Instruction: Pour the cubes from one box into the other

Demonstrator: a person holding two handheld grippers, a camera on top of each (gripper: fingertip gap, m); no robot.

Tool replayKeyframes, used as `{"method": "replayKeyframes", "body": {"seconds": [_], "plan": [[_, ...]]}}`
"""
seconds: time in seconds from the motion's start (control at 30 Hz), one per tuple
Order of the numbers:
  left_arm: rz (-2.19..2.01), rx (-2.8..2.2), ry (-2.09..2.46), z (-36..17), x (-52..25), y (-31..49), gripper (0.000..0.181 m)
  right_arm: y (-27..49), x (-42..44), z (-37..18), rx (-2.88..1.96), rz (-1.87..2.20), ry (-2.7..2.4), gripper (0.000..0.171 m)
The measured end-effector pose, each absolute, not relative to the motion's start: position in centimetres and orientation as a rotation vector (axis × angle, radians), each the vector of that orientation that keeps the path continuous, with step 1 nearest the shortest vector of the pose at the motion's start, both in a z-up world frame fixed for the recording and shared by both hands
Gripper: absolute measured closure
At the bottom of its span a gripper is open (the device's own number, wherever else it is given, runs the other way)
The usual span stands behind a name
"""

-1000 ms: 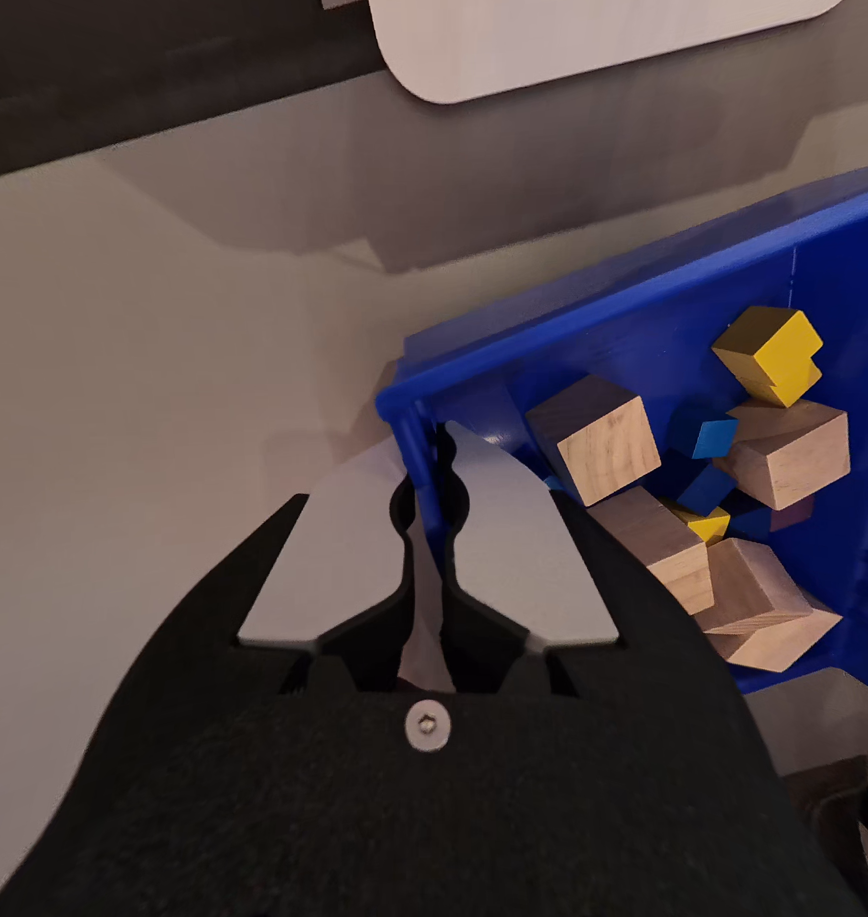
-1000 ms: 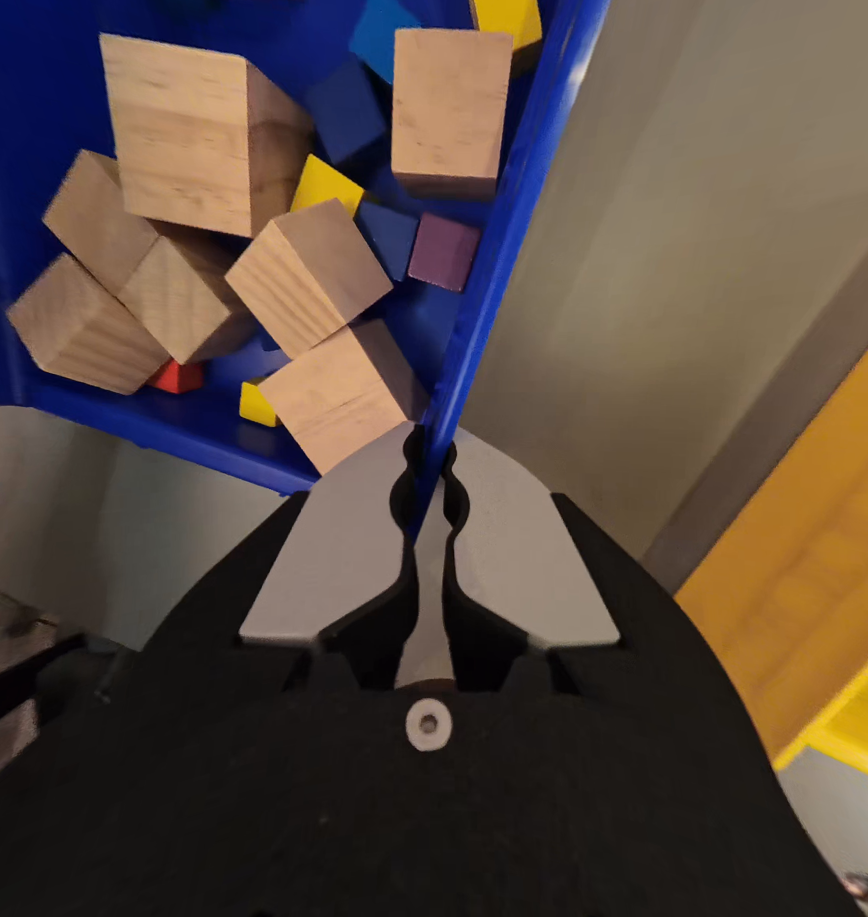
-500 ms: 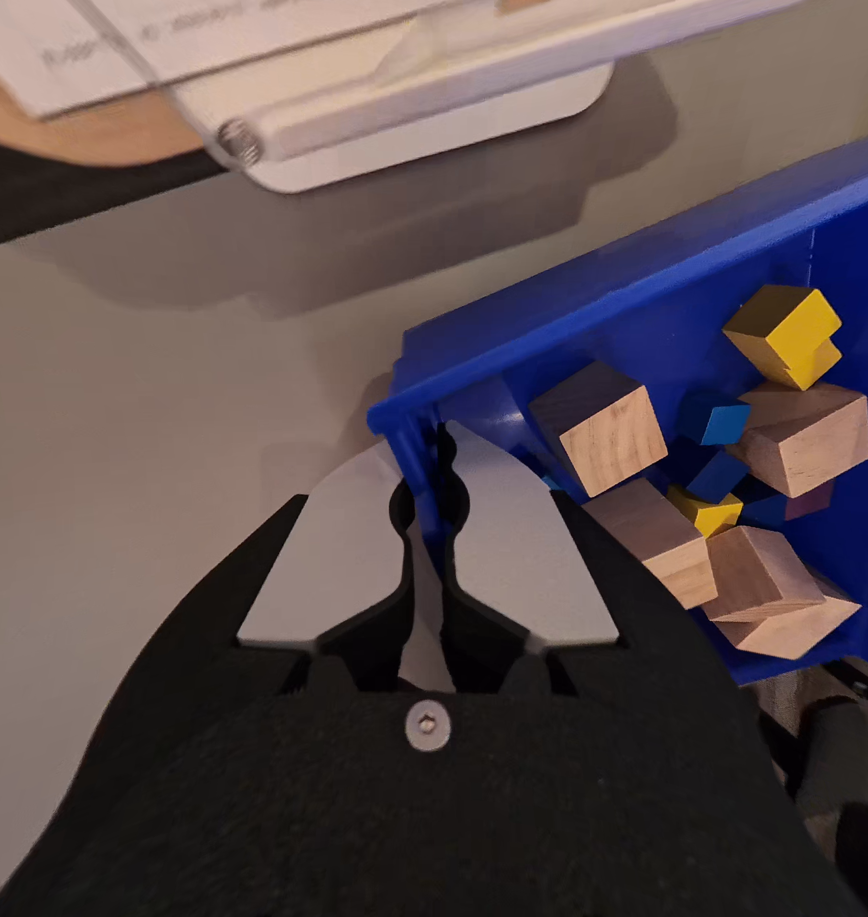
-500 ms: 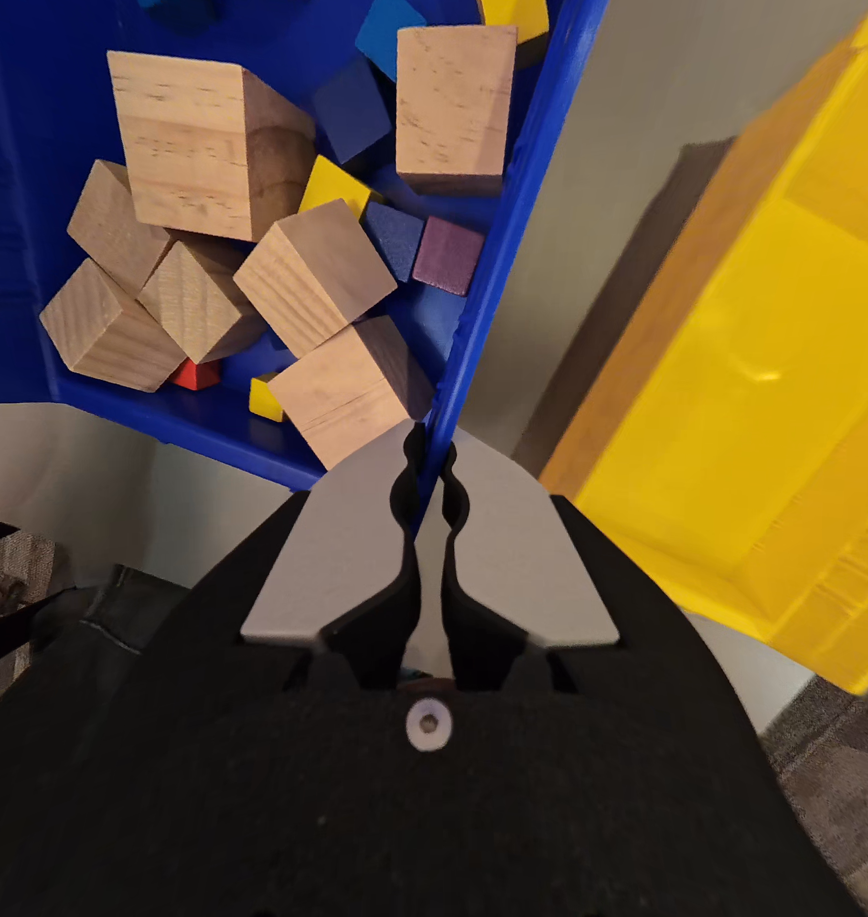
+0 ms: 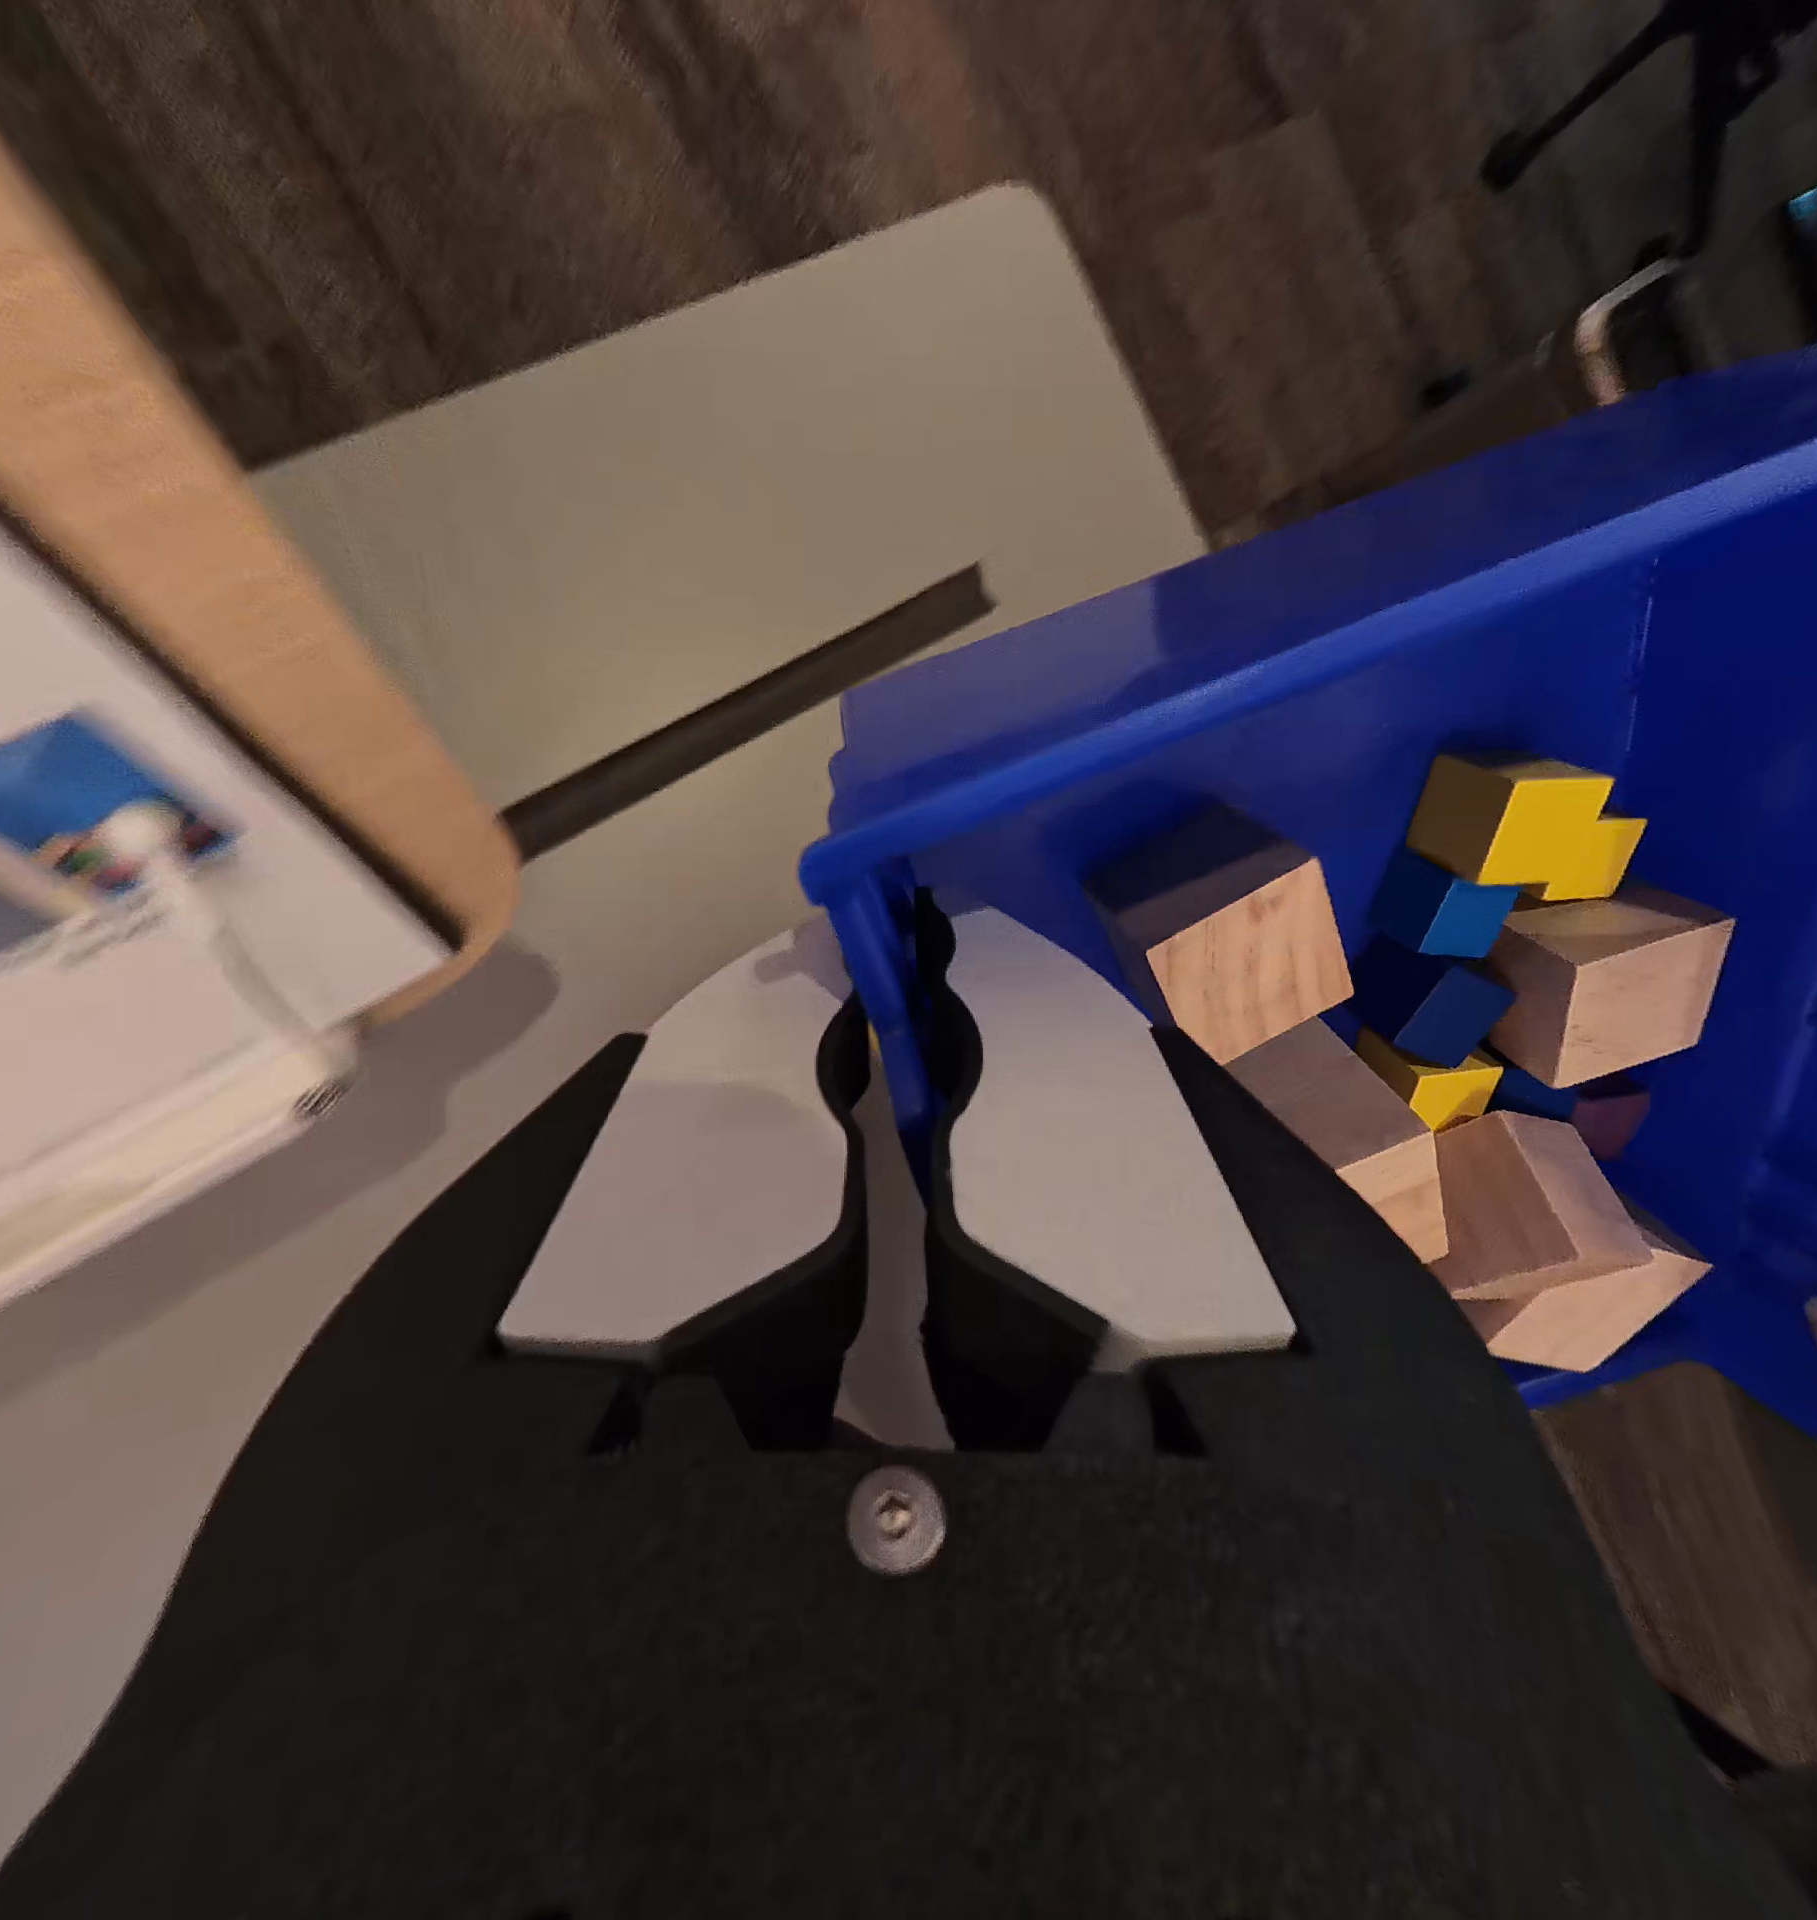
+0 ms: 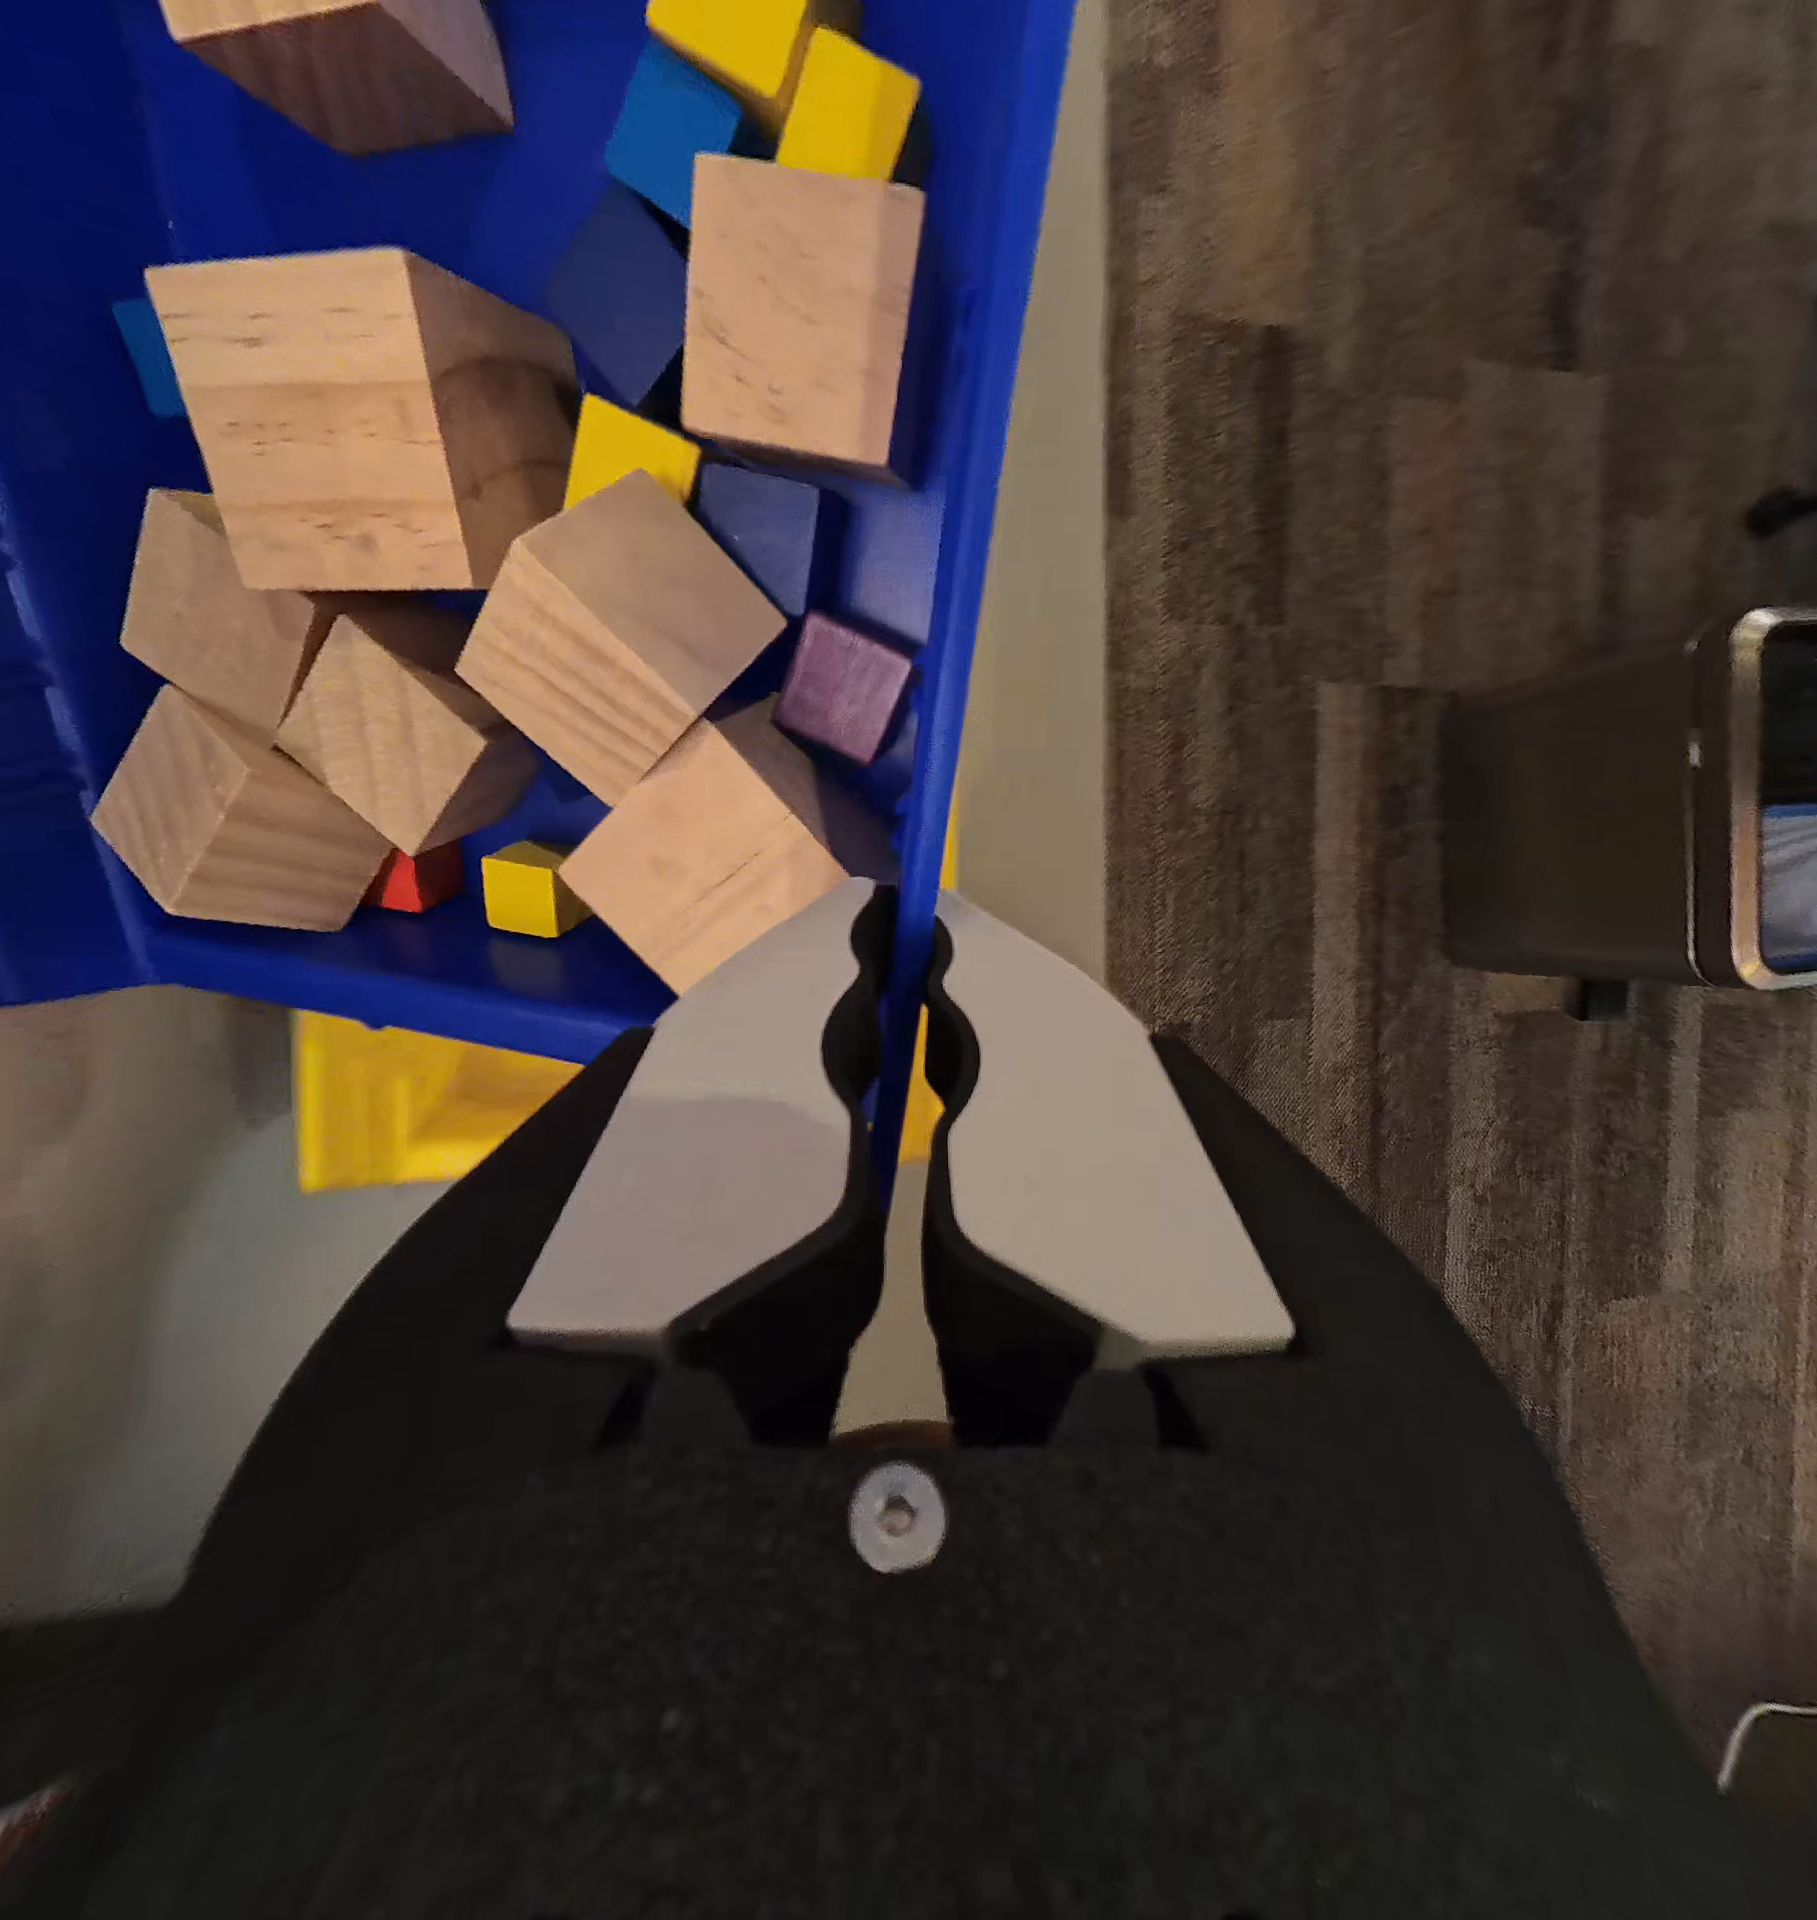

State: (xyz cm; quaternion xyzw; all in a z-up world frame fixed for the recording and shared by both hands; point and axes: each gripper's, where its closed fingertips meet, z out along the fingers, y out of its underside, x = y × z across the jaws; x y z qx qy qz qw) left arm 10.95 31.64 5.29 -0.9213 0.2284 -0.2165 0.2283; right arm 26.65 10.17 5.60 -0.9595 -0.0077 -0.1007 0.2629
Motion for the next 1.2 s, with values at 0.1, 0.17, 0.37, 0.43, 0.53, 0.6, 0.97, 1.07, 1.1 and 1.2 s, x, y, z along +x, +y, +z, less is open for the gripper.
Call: {"method": "replayKeyframes", "body": {"seconds": [0.1, 0.17, 0.37, 0.43, 0.53, 0.6, 0.97, 1.07, 1.1, 1.2], "plan": [[-0.715, -2.449, 0.632, 3.6, 15.0, 32.8, 0.176, 10.8, 29.9, 4.2, -2.53, -0.373, 0.038, 0.169], [-0.809, -2.413, 0.627, 1.9, 16.8, 33.1, 0.176, 11.0, 31.3, 3.3, -2.49, -0.445, 0.061, 0.169], [-1.141, -2.289, 0.547, -0.9, 19.2, 33.9, 0.176, 10.7, 31.1, 2.5, -2.331, -0.632, 0.07, 0.168], [-1.197, -2.266, 0.554, -1.4, 19.5, 33.9, 0.177, 10.3, 30.7, 2.5, -2.276, -0.704, 0.075, 0.169], [-1.281, -2.206, 0.569, -1.3, 19.8, 33.7, 0.177, 9.8, 30.1, 2.3, -2.2, -0.786, 0.085, 0.168], [-1.354, -2.144, 0.575, -0.8, 20.0, 33.6, 0.177, 9.4, 29.7, 2.5, -2.124, -0.874, 0.074, 0.169], [-1.669, -1.922, 0.438, -0.9, 19.4, 33.1, 0.177, 8.5, 26.9, 4.2, -1.947, -1.006, -0.058, 0.167], [-1.704, -1.906, 0.404, -1.5, 19.0, 33.2, 0.177, 8.8, 26.2, 4.5, -1.918, -1.081, -0.117, 0.167], [-1.721, -1.892, 0.39, -1.5, 18.9, 33.2, 0.177, 8.9, 25.9, 4.5, -1.9, -1.111, -0.137, 0.167], [-1.785, -1.806, 0.358, -0.8, 18.1, 33.4, 0.178, 8.8, 24.9, 4.6, -1.809, -1.184, -0.181, 0.167]]}}
